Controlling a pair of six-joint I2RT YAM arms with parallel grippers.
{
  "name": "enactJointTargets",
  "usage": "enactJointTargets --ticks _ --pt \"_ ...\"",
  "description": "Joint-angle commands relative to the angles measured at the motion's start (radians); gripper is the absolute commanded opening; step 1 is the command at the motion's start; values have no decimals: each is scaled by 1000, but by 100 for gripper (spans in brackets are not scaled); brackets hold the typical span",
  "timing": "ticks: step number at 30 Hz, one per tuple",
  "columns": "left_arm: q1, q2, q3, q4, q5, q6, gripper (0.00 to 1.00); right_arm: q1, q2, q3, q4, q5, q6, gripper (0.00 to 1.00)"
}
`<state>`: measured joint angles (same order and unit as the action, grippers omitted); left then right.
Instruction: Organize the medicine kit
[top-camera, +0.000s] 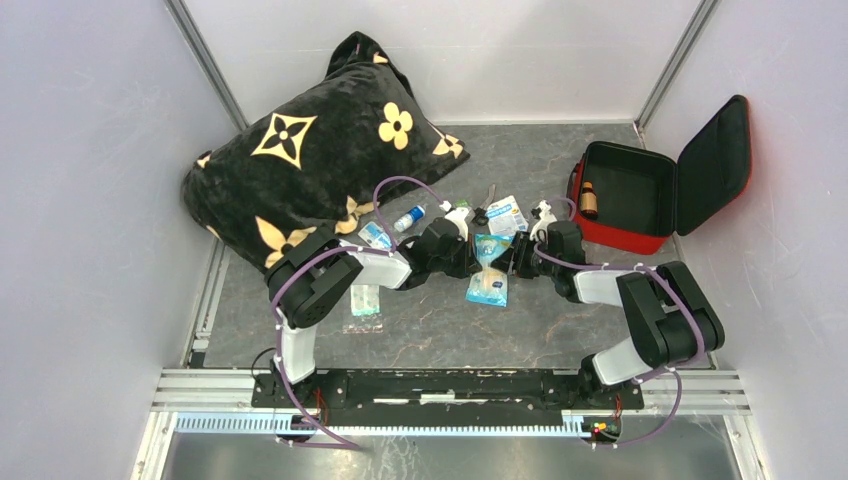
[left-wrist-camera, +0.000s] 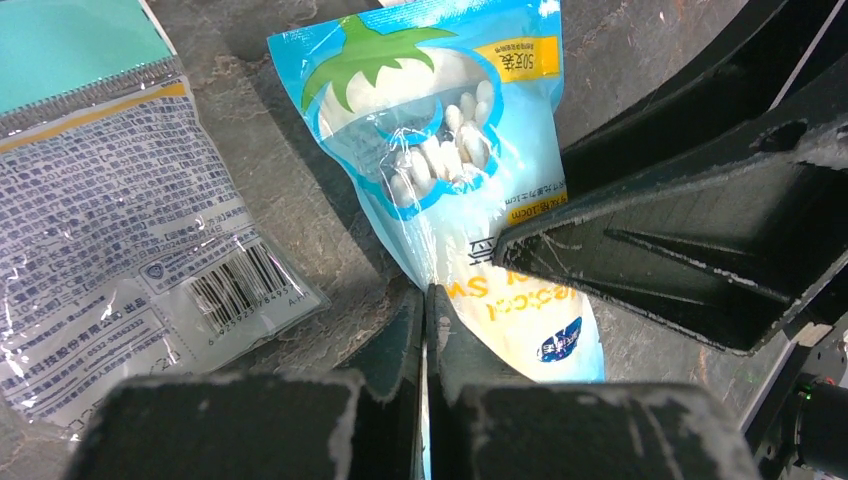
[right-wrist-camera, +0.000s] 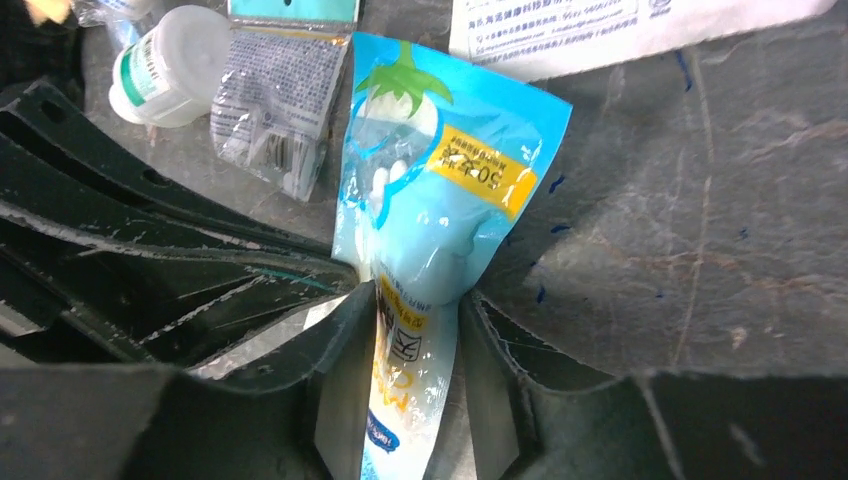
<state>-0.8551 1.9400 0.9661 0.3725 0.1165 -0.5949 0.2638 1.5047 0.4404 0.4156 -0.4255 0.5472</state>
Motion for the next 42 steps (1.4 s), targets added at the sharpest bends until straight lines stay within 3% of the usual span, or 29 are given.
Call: enactJointTargets --ticks 1,4,9,12,16,23,27,34,42 --pt "-5 31 6 -53 -6 14 5 1 17 -39 71 -55 63 38" --pt "-5 -9 4 -59 -4 6 16 1 -23 -57 102 -26 82 29" --pt "-4 -129 42 -146 -42 25 40 -2 -154 -26 -21 142 18 20" --pt "-1 -213 76 -225 -80 49 51 -8 -229 22 -128 237 -40 18" --pt "-1 -350 113 -355 -180 96 72 -32 -307 113 -279 351 -114 18" --pt "7 -546 137 -579 -410 202 90 -179 -341 310 -411 363 -137 17" --pt "14 -624 161 -675 -475 241 94 -256 -294 489 -530 484 -202 16" --pt "14 -702 112 -695 -534 257 97 -331 -111 804 -749 716 -370 16" --pt "16 -700 106 -704 -533 255 97 -431 142 1047 -944 717 -514 17"
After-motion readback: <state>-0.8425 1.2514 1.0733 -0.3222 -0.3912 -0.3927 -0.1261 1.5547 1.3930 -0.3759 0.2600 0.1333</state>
